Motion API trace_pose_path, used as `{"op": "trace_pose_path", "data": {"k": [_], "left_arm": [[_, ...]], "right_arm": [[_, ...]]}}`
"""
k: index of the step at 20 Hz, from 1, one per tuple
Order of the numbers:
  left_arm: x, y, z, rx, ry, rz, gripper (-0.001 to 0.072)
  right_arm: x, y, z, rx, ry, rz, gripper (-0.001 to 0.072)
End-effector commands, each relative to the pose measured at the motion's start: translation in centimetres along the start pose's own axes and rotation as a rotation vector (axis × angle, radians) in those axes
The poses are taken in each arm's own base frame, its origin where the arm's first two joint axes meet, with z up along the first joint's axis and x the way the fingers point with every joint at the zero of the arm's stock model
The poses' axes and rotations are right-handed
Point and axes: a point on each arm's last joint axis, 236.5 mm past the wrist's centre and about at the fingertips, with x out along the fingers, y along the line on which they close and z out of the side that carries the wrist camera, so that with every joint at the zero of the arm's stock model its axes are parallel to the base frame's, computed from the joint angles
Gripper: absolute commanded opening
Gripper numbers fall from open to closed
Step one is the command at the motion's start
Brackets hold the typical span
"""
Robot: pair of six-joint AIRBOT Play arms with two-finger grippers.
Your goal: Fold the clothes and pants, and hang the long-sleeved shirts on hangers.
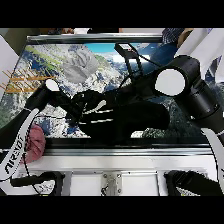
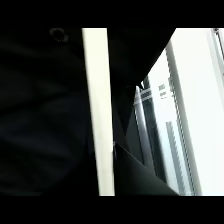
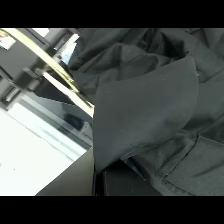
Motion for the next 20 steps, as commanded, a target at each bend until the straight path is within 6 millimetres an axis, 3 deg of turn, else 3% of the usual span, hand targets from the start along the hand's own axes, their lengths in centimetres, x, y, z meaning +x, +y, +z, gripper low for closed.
{"op": "trace_pose_path", "data": {"k": [1, 2, 4, 7, 11, 14, 15, 16, 17, 20], "left_arm": [[-0.4, -0.4, -0.3, -0.008, -0.006, -0.017, 0.0011], [-0.4, -0.4, -0.3, -0.008, -0.006, -0.017, 0.0012], [-0.3, -0.4, -0.2, -0.006, -0.007, -0.016, 0.0012], [-0.3, -0.4, -0.2, -0.006, -0.006, -0.015, 0.0012], [-0.3, -0.4, -0.2, -0.006, -0.006, -0.015, 0.0012], [-0.3, -0.4, -0.2, -0.006, -0.007, -0.018, 0.0012], [-0.3, -0.4, -0.2, -0.006, -0.006, -0.018, 0.0012], [-0.3, -0.4, -0.2, -0.006, -0.006, -0.018, 0.0012], [-0.3, -0.4, -0.2, -0.006, -0.006, -0.018, 0.0012], [-0.3, -0.4, -0.2, -0.006, -0.006, -0.018, 0.0012]], "right_arm": [[0.0, -0.5, 0.1, -0.008, -0.005, -0.021, 0.0021], [0.0, -0.4, 0.2, -0.010, -0.009, -0.018, 0.0041], [0.0, -0.2, 0.5, -0.009, -0.020, -0.009, 0.0227], [0.1, 0.8, 0.7, -0.002, -0.028, 0.032, 0.0234], [0.2, 4.3, 1.2, -0.042, -0.043, 0.185, 0.0234], [0.2, 4.8, 0.7, -0.077, -0.024, 0.206, 0.0241], [0.1, 4.7, 0.6, -0.100, -0.023, 0.204, 0.0316], [0.0, 4.7, 0.6, -0.114, -0.025, 0.203, 0.0452], [-0.2, 4.4, 0.6, -0.113, -0.027, 0.196, 0.0541], [-2.0, 2.5, -0.4, -0.151, 0.003, 0.163, 0.0539]]}}
